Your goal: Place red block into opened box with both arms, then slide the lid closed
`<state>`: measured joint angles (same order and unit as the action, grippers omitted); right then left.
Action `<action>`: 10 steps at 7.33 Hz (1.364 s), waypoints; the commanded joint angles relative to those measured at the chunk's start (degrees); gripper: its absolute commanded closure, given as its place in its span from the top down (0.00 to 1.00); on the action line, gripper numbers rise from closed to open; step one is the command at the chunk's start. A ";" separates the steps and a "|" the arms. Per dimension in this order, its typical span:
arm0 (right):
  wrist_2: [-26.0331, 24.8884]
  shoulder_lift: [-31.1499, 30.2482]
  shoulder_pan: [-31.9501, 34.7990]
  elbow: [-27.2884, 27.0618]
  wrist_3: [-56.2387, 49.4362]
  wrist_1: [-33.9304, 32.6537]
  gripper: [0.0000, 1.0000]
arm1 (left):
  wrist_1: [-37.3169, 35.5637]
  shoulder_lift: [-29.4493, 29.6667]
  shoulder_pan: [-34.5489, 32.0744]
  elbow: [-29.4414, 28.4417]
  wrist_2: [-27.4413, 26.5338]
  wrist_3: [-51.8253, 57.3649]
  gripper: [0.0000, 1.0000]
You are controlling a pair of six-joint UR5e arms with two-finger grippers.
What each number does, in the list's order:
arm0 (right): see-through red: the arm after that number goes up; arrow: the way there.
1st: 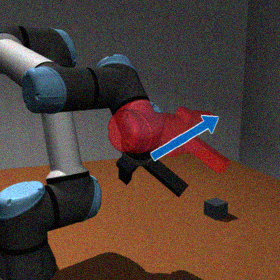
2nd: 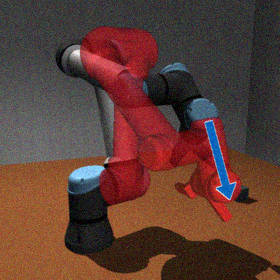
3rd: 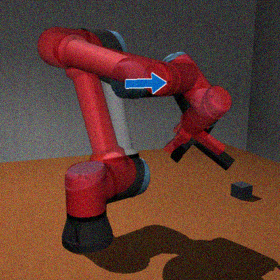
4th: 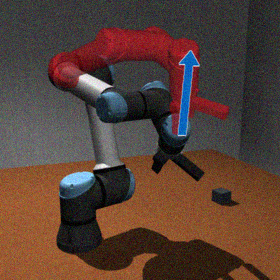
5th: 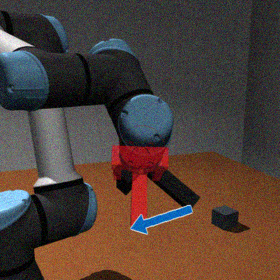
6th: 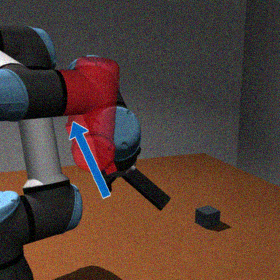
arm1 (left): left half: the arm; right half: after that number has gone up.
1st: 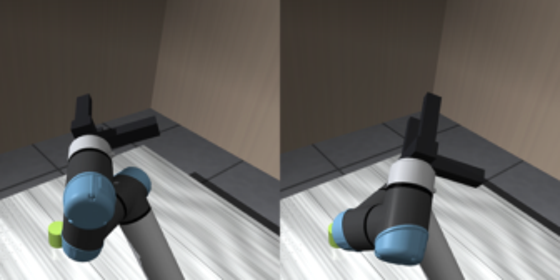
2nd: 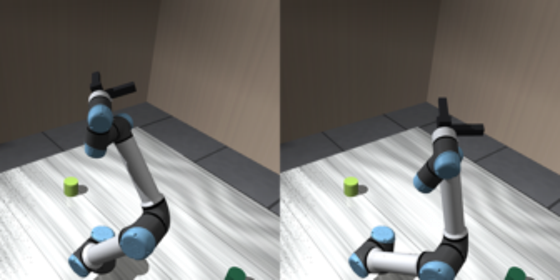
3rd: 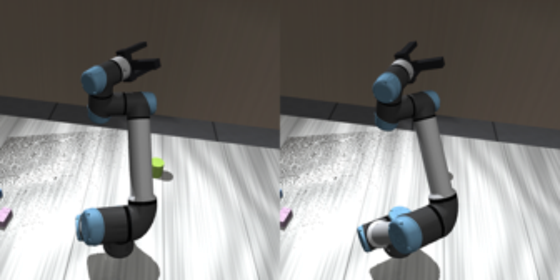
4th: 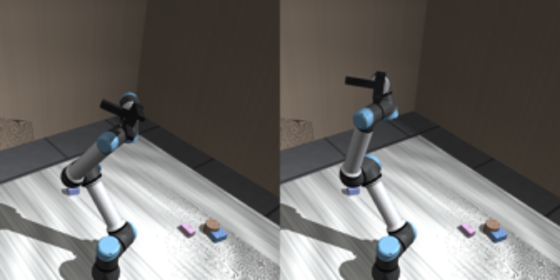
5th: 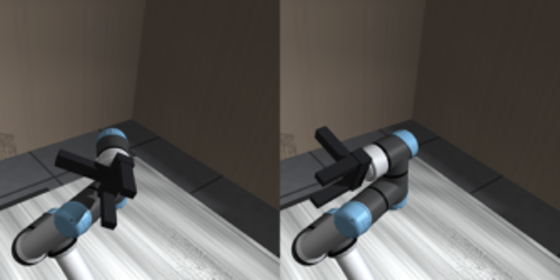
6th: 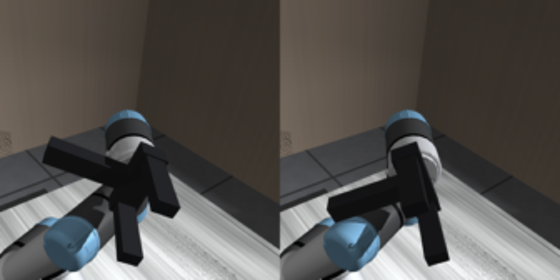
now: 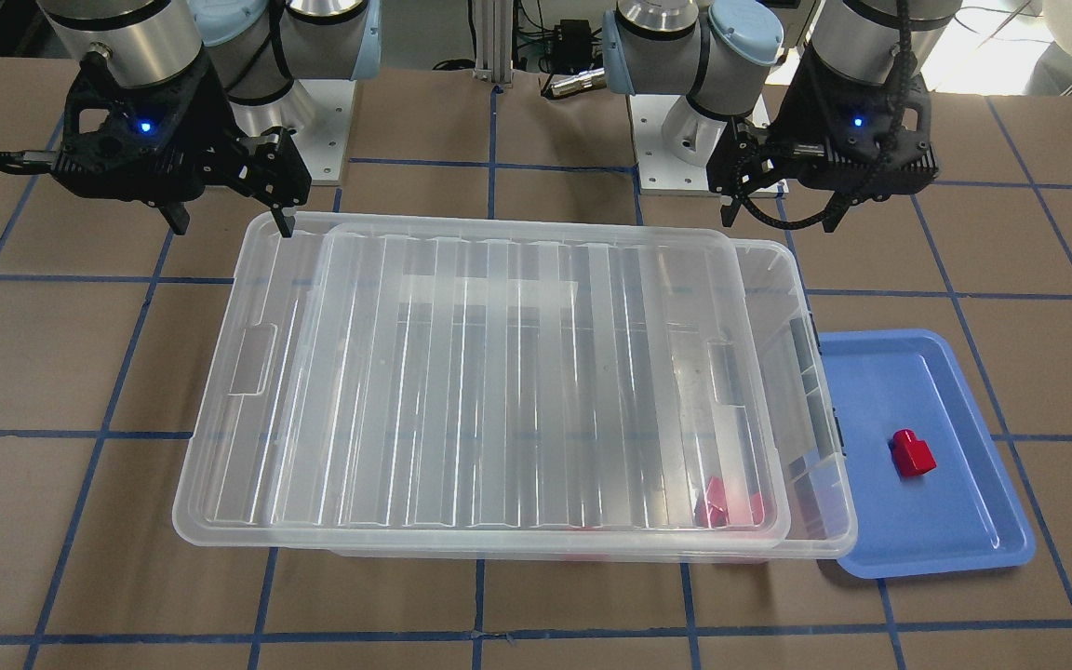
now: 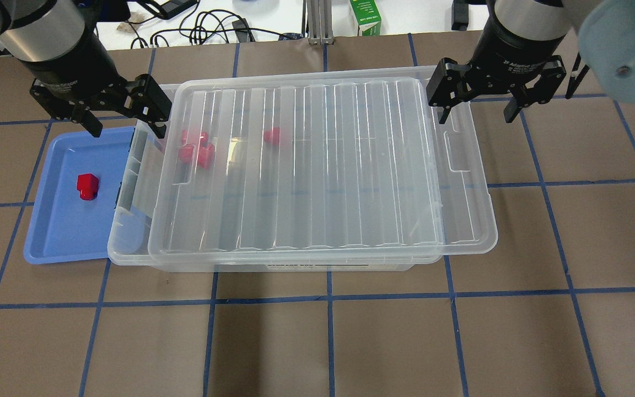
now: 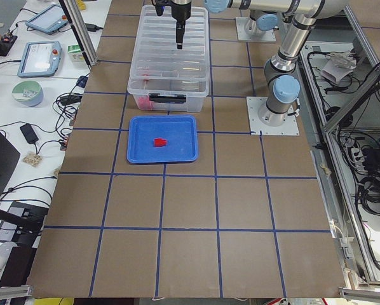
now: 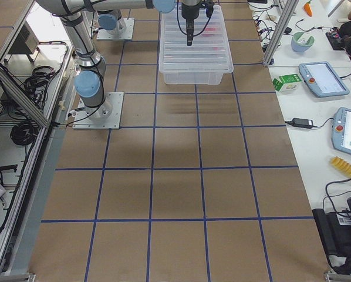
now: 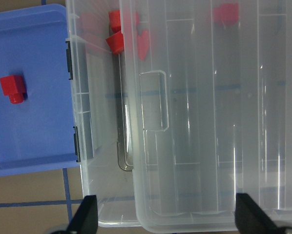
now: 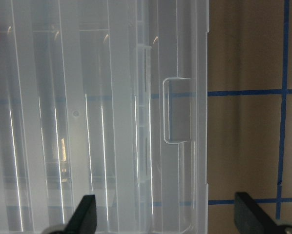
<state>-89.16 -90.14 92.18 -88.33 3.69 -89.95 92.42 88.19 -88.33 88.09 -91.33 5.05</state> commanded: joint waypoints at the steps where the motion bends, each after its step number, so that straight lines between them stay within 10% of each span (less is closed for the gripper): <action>1: 0.04 -0.03 -0.07 -0.27 0.09 0.04 1.00 | -0.05 0.05 0.00 0.07 0.01 0.04 1.00; 10: -0.84 8.58 -4.98 -10.28 -1.75 -20.18 1.00 | -0.05 0.05 0.00 0.07 -0.07 0.13 1.00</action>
<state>-89.83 -81.91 88.91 -97.60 2.96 -109.29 92.37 88.34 -88.33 88.15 -91.35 5.24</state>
